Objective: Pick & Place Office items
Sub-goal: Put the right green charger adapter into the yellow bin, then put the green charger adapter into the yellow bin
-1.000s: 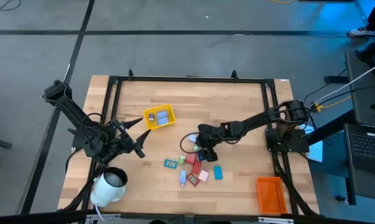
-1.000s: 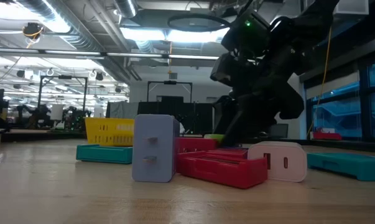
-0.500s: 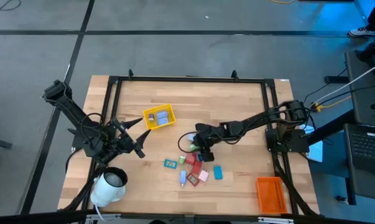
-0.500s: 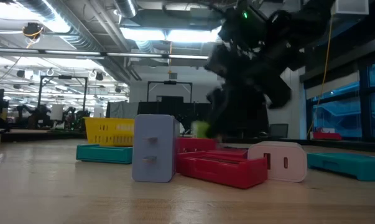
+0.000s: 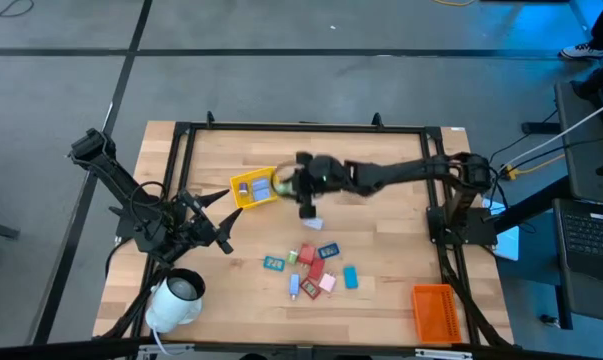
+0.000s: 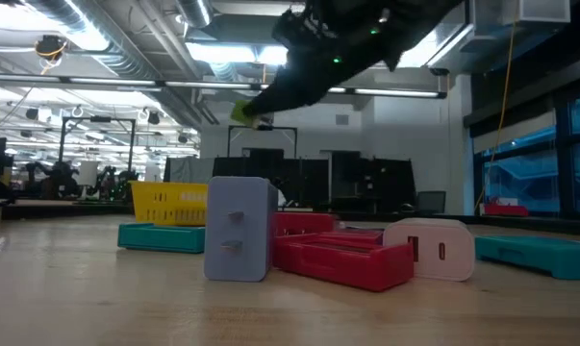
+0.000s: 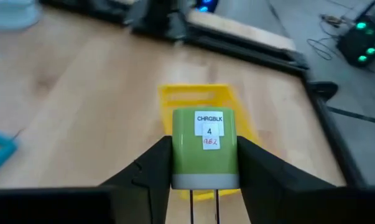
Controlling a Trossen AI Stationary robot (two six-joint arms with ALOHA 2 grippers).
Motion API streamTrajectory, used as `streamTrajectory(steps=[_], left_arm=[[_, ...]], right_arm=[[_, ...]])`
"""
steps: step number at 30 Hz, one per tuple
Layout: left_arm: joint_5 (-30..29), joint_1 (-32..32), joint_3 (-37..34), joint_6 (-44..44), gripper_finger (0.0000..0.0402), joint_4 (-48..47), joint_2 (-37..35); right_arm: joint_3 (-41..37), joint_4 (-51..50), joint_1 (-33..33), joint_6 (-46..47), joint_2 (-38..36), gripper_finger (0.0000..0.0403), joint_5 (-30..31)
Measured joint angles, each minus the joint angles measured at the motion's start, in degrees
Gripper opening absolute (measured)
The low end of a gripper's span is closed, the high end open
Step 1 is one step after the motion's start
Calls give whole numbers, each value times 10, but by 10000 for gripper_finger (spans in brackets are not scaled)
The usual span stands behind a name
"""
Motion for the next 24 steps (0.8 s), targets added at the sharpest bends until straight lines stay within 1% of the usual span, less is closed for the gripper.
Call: streamTrajectory(steps=[3, 5, 8, 11, 14, 17, 19, 24], left_arm=[[0, 0, 0, 8, 261, -2, 0], [0, 1, 0, 10, 261, -2, 0], [0, 2, 0, 10, 261, -2, 0], [0, 1, 0, 10, 261, -2, 0], [0, -5, 0, 10, 261, -2, 0], [0, -11, 0, 10, 261, -2, 0], [0, -14, 0, 9, 261, -2, 0], [0, -15, 0, 7, 261, -2, 0]], right_arm=[[28, 0, -37, 20, 26, 167, -44], [61, 2, -53, 24, 64, 168, -72], [115, -15, -64, 23, 120, 162, -95], [175, -54, -66, 24, 165, 158, -126], [219, -113, -65, 22, 198, 163, -129], [234, -150, -66, 22, 212, 178, -125], [235, -149, -67, 22, 212, 190, -110], [235, -138, -71, 29, 204, 215, -116]])
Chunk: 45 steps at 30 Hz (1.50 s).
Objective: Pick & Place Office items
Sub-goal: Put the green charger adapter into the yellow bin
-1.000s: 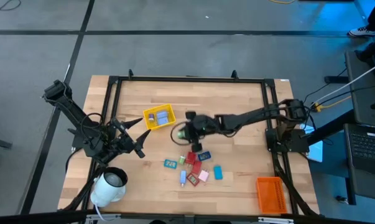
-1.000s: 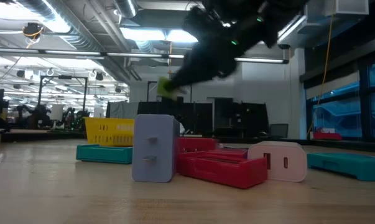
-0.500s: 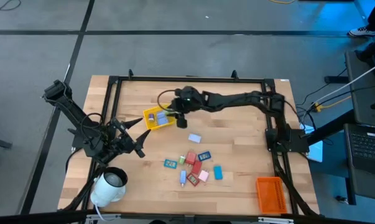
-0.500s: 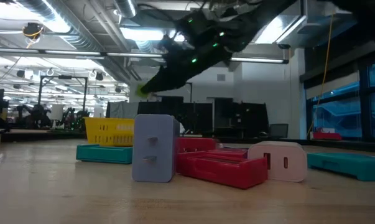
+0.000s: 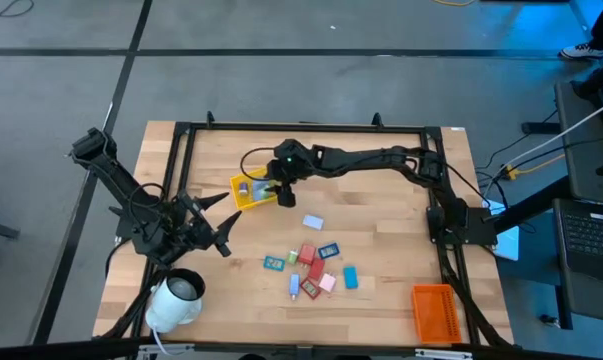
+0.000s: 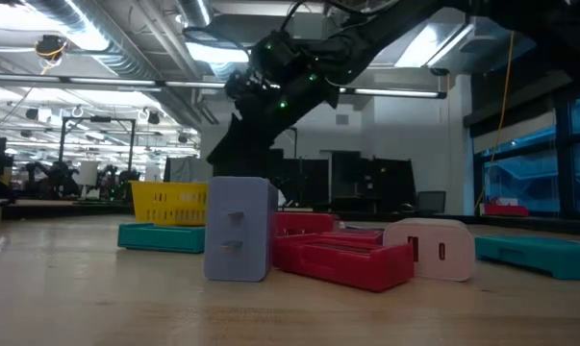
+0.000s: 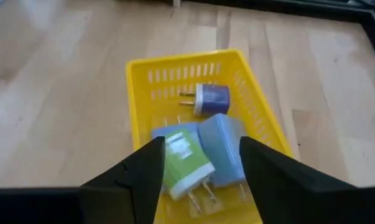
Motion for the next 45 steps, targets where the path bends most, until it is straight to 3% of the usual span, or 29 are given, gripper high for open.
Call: streamTrajectory(steps=[3, 7, 14, 20, 26, 37, 45], left_arm=[[0, 0, 0, -1, 261, 0, 0], [0, -3, 0, 1, 261, 0, 0], [0, -5, -21, -10, 261, 0, 0], [0, -7, -25, -13, 261, 1, 0], [0, -7, -25, -13, 261, 0, 0], [0, -14, -25, -16, 261, 1, 0], [0, -14, -25, -16, 261, 1, 0]], right_arm=[[0, -13, 1, 13, 0, 224, -18], [0, -57, 17, 52, 0, 227, -102], [0, -125, 109, 79, -14, 219, -99], [0, -185, 206, 81, -37, 217, 27], [-17, -213, 246, 74, -37, 217, 107], [-18, -273, 253, 53, -37, 217, 118], [-17, -256, 258, 48, -16, 217, 115]])
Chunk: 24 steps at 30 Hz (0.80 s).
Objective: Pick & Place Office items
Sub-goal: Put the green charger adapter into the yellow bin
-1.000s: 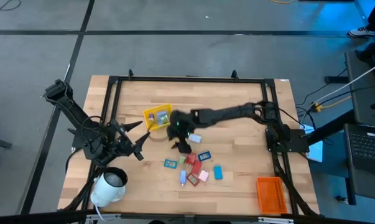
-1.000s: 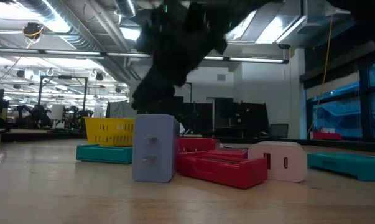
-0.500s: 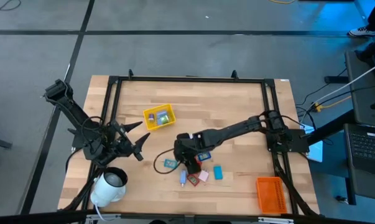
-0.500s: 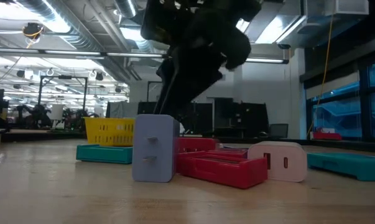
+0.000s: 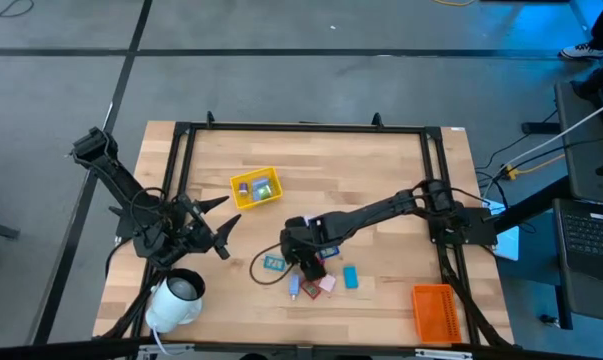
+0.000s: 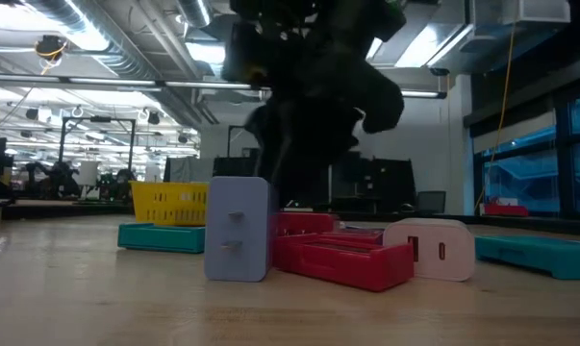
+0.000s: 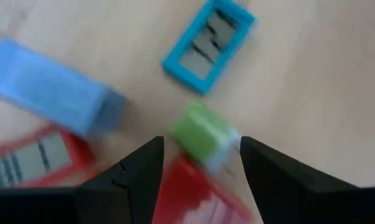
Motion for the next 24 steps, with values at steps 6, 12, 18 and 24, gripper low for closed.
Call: streamTrajectory(steps=[6, 12, 18, 24], left_arm=[[0, -3, 0, -1, 261, 4, 0], [0, -3, 0, -2, 261, 4, 0], [0, -3, 1, -1, 261, 7, 0], [0, -3, 1, 0, 261, 8, 0]], right_arm=[[-1, 12, 2, -10, 19, 217, 0], [0, 34, 2, -16, 23, 217, -2], [0, 56, 0, -21, 24, 217, -3], [0, 60, 1, -23, 24, 217, -2]])
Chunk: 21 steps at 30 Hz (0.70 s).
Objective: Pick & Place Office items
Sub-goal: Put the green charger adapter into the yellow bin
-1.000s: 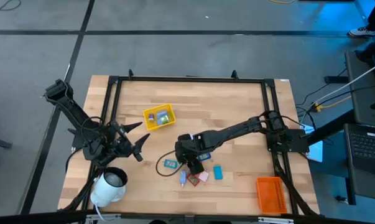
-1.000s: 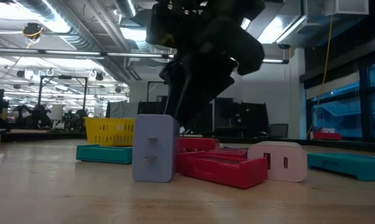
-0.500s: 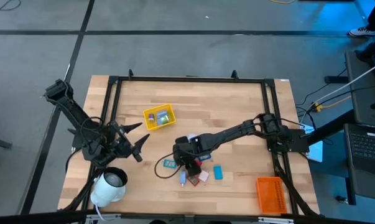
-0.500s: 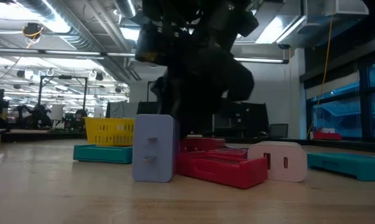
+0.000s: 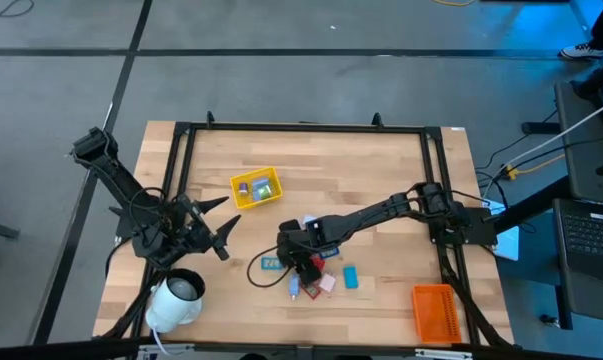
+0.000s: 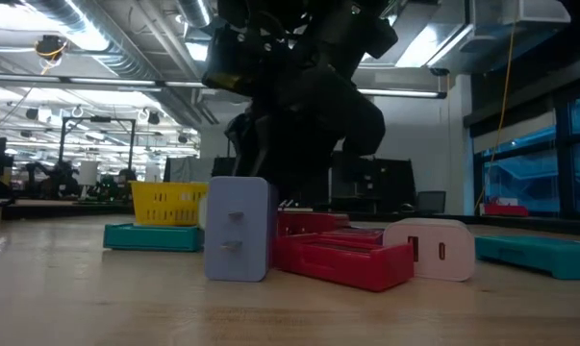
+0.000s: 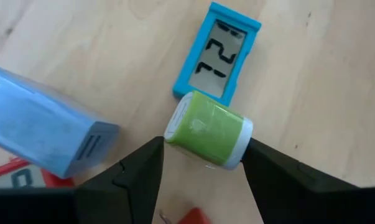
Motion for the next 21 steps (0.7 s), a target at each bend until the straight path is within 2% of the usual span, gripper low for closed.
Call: streamTrajectory(steps=[10, 16, 21], left_arm=[[0, 0, 0, 0, 261, 0, 0], [0, 0, 0, 0, 261, 0, 0], [-2, 0, 1, 0, 261, 0, 0]], right_arm=[[38, 0, -18, -39, 0, 217, 44], [90, -1, -74, -91, 0, 217, 75], [127, 21, -135, -123, 0, 217, 77]])
